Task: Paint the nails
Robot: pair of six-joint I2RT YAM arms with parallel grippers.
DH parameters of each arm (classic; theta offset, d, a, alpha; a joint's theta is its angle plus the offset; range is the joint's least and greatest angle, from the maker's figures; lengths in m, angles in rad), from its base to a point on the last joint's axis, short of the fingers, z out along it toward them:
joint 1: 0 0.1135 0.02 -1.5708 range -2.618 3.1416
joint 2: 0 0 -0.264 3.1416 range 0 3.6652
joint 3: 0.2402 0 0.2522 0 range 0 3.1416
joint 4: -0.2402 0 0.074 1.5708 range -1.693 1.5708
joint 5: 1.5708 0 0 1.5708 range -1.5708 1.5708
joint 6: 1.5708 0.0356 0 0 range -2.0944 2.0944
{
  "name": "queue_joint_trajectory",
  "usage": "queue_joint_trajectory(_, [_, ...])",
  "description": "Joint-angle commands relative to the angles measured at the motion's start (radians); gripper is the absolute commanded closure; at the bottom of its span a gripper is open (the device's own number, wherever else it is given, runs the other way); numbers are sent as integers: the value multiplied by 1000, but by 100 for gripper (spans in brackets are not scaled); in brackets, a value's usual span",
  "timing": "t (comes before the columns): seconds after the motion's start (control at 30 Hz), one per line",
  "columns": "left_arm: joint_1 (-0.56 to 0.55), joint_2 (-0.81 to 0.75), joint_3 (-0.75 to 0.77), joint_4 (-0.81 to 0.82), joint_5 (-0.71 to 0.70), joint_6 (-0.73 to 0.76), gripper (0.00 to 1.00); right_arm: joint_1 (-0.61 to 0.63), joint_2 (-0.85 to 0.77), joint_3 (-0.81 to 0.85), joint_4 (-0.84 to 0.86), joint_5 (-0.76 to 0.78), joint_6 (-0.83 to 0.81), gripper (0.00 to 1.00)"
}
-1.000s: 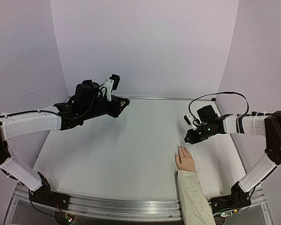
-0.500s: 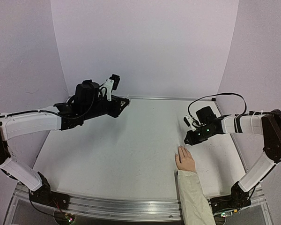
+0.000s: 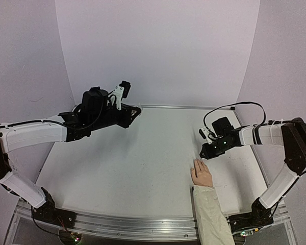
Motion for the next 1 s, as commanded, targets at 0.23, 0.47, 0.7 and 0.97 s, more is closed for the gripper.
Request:
queue_joint_trajectory(0.23, [5,-39,21,32,-21,8,100,5,35,44,-6,33,11,100])
queue_joint_trajectory(0.47, [5,-37,23,33,-23,11,100,6,47,50,2,46,15,100])
queue_joint_trajectory(0.7, [5,-34,25,32,-22,13,100,6,62,70,12,53,17,100])
queue_joint_trajectory(0.97, [5,-40,21,32,-25,12,100,5,26,62,14,60,19,100])
